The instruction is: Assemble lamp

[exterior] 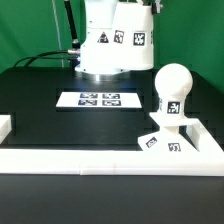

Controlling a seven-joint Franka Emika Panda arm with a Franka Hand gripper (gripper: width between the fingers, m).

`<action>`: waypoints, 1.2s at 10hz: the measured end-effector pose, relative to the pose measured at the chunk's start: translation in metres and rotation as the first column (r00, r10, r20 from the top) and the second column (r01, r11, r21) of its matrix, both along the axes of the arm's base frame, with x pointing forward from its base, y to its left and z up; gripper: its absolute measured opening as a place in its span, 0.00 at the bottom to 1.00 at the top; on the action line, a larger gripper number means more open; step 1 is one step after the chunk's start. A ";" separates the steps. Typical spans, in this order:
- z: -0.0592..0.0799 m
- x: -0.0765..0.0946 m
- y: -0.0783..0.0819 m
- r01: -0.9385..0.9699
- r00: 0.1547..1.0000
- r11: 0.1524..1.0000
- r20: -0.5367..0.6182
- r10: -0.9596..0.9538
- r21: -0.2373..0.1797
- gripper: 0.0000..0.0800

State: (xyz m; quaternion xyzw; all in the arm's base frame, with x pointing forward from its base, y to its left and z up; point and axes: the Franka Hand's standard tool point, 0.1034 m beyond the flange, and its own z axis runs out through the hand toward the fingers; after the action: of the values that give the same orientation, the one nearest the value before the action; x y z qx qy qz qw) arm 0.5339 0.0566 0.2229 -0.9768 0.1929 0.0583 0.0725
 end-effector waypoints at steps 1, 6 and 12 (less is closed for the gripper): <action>0.000 0.000 0.000 0.000 1.000 1.000 0.000 0.000 0.000 0.06; 0.024 0.023 0.029 0.009 1.000 1.000 0.012 -0.009 0.013 0.06; 0.022 0.062 0.062 -0.009 0.999 1.000 0.031 0.009 0.011 0.06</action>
Offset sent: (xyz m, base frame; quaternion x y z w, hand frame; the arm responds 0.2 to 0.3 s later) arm 0.0239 0.0363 0.0286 0.0291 -0.0217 0.0285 0.9989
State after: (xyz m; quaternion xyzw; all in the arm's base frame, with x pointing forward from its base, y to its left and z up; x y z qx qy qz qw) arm 0.5961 0.1188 0.2450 -0.9780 0.1871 0.0445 0.0808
